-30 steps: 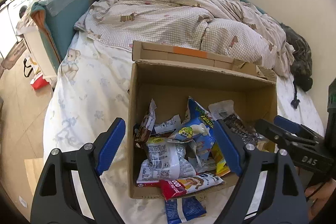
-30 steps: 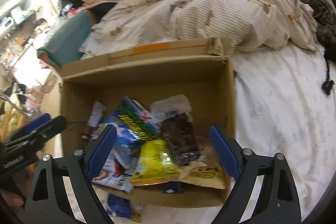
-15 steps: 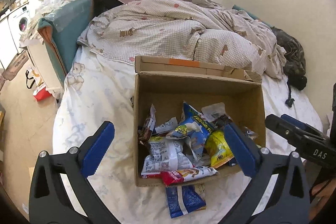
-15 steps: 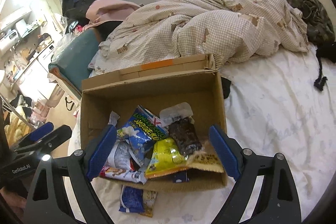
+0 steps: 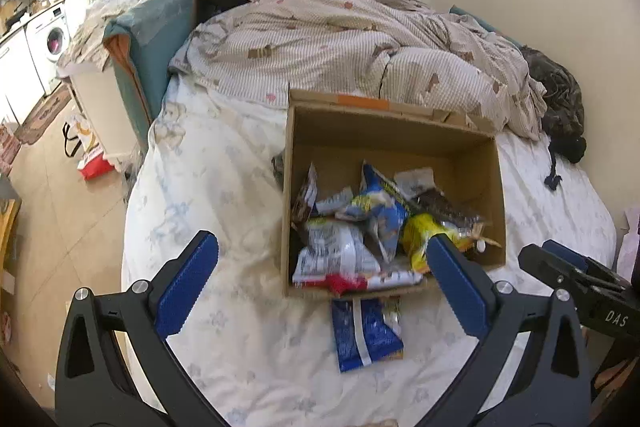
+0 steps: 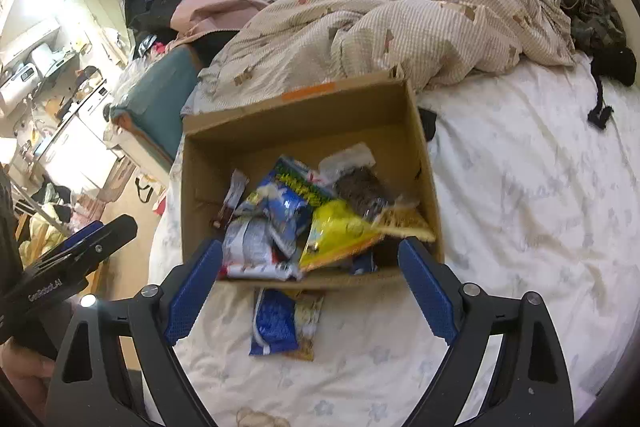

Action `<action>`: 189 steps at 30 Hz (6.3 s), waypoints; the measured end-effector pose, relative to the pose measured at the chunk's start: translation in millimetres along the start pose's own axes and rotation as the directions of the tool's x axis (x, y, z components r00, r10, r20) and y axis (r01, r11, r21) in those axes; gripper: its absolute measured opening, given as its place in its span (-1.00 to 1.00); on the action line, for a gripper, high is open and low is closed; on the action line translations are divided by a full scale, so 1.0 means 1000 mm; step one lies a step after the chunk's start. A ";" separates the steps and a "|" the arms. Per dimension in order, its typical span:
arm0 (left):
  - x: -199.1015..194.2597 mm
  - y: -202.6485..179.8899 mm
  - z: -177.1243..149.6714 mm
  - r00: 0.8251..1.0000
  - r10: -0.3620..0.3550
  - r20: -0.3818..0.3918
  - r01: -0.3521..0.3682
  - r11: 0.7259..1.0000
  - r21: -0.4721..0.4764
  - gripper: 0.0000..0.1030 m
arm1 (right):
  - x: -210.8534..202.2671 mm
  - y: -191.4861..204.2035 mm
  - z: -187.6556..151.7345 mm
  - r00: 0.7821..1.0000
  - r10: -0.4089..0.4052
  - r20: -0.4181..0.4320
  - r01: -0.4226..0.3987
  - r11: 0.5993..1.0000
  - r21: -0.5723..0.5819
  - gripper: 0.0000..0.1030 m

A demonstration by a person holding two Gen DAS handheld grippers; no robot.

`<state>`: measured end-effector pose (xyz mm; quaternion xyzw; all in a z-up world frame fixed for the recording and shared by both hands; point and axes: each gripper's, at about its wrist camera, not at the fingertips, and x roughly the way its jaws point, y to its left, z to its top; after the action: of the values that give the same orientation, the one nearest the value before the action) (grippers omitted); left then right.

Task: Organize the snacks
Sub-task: 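Withdraw both tools from the box toward the last snacks on the sheet, then lower the left tool and grasp the blue chip bag, then hold the blue bag with the left tool while the right tool grasps the cartoon candy stick, then carry the blue bag and candy stick over the box with both tools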

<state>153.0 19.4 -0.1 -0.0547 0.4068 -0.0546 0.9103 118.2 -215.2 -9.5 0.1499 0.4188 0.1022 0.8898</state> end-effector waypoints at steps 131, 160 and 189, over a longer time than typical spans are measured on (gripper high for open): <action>0.024 0.030 -0.086 0.947 0.140 -0.290 -0.168 0.983 -0.077 -0.51 | 0.008 -0.013 -0.098 0.976 0.036 -0.215 0.002 0.985 0.172 -0.46; 0.034 -0.002 0.048 0.991 0.041 -0.128 -0.045 0.999 -0.028 -0.51 | 0.041 -0.036 0.050 0.997 0.061 -0.053 -0.051 0.982 0.180 -0.46; 0.106 -0.014 0.045 0.996 0.003 -0.094 -0.005 1.000 -0.016 -0.49 | 0.109 -0.047 0.056 0.984 0.102 -0.143 -0.072 0.976 0.205 -0.44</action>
<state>256.2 -7.6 -45.9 -0.0585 0.4498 -0.0521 0.8897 232.7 -235.1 -70.5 0.2480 0.4868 0.1099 0.8303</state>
